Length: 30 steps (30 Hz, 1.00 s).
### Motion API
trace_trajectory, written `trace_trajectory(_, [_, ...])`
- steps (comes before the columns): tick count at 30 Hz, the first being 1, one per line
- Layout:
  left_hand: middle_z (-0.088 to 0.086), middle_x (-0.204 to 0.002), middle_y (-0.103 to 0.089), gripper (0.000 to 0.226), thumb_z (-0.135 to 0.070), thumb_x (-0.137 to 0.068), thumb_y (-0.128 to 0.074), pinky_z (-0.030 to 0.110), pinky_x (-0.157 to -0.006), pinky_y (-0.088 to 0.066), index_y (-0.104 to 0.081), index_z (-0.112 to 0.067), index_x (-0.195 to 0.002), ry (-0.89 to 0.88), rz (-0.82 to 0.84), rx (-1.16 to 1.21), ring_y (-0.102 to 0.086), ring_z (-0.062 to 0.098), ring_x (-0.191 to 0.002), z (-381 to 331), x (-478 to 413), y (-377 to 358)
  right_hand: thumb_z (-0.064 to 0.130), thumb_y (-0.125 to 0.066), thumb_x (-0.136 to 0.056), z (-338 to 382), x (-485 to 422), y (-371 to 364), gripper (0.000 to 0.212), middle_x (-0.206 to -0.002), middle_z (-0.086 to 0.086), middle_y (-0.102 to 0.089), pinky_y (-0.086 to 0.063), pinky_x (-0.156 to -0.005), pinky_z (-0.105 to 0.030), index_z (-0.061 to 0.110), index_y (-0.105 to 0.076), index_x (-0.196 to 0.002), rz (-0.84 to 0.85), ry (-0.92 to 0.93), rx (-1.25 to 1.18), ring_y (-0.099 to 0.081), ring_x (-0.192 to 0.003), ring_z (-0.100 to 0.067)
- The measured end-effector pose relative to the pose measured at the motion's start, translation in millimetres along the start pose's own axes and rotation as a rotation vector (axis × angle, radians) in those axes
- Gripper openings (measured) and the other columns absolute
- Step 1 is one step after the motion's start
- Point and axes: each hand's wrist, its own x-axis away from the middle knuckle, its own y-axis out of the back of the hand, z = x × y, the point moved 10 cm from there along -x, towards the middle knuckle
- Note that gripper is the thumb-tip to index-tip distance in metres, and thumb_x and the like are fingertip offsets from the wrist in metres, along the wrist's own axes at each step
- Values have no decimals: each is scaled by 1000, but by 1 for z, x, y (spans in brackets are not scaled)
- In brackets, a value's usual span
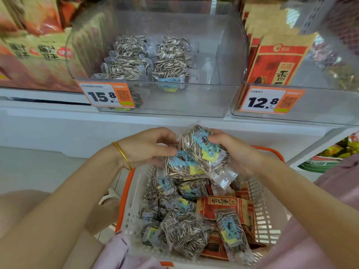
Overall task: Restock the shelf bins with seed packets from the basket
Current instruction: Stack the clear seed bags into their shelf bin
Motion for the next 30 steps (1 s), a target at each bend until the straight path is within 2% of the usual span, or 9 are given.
trace_trajectory(2, [8, -103, -53, 21, -1, -86, -60, 41, -82, -52, -56, -16, -100, -46, -81, 69, -57, 20, -89, -11, 4, 9, 22, -47, -94, 17, 11, -3, 21, -92, 3, -71, -55, -66, -20, 18, -58, -111, 53, 53, -12, -67, -81, -7])
trace_trajectory(4, [8, -94, -51, 23, -1, -86, -60, 29, -64, -50, -55, -18, -100, -124, -190, 60, -56, 13, -73, -26, 9, 17, 16, -52, -92, 37, 20, -8, 9, -68, 15, -70, -49, -54, -6, 20, -59, -95, 81, 111, 11, -63, -59, 9])
trace_trajectory(6, [5, -87, -49, 24, 0, -89, -56, 20, -49, -42, -55, -21, -100, -202, -262, 33, -50, 12, -59, -41, 15, 21, 14, -60, -88, 51, 24, -18, 10, -72, 15, -70, -46, -54, -4, 24, -59, -87, 131, 143, 86, -62, -58, 12])
trace_trajectory(9, [6, -91, -53, 19, -7, -92, -54, 27, -53, -35, -54, -24, -101, -245, -318, 44, -40, 25, -67, -52, 22, 28, 16, -65, -81, 63, 25, -32, 14, -77, 19, -70, -45, -55, -4, 25, -60, -90, 173, 169, 122, -63, -64, 12])
trace_trajectory(13, [9, -97, -59, 14, -17, -95, -51, 24, -58, -46, -56, -22, -107, -308, -420, 22, -51, 11, -62, -76, 37, 49, 29, -59, -65, 85, 27, -41, 25, -73, 10, -73, -51, -53, -13, 21, -61, -89, 184, 157, 26, -67, -63, 0])
trace_trajectory(18, [-4, -98, -62, 15, -23, -90, -46, 29, -79, -49, -58, -26, -99, -740, -853, -223, -60, 12, -92, -144, 83, 112, 34, -61, -72, 167, 17, -30, 29, -74, 0, -73, -56, -54, -23, 15, -65, -93, 103, 280, -20, -69, -64, -13])
trace_trajectory(20, [2, -101, -61, 25, -21, -89, -44, 27, -86, -41, -63, -14, -104, -758, -977, -590, -57, 20, -97, -156, 81, 123, 28, -65, -82, 211, 7, -14, 17, -82, 1, -73, -58, -64, -29, 18, -66, -96, -66, 424, 107, -70, -75, -13])
trace_trajectory(24, [14, -114, -64, 43, -31, -87, -37, 40, -96, -43, -65, -6, -108, -605, -977, -1010, -57, 33, -109, -138, 48, 132, 34, -74, -76, 260, -26, -8, 52, -118, 9, -56, -44, -90, -26, 25, -57, -124, -324, 583, 721, -54, -111, -11])
trace_trajectory(30, [10, -120, -62, 46, -30, -89, -32, 44, -90, -47, -60, -10, -118, -530, -1006, -1137, -57, 31, -109, -131, 41, 129, 34, -73, -79, 239, -65, -45, 63, -136, 9, -45, -37, -100, -23, 25, -44, -135, 4, 460, 1191, -43, -124, -6])
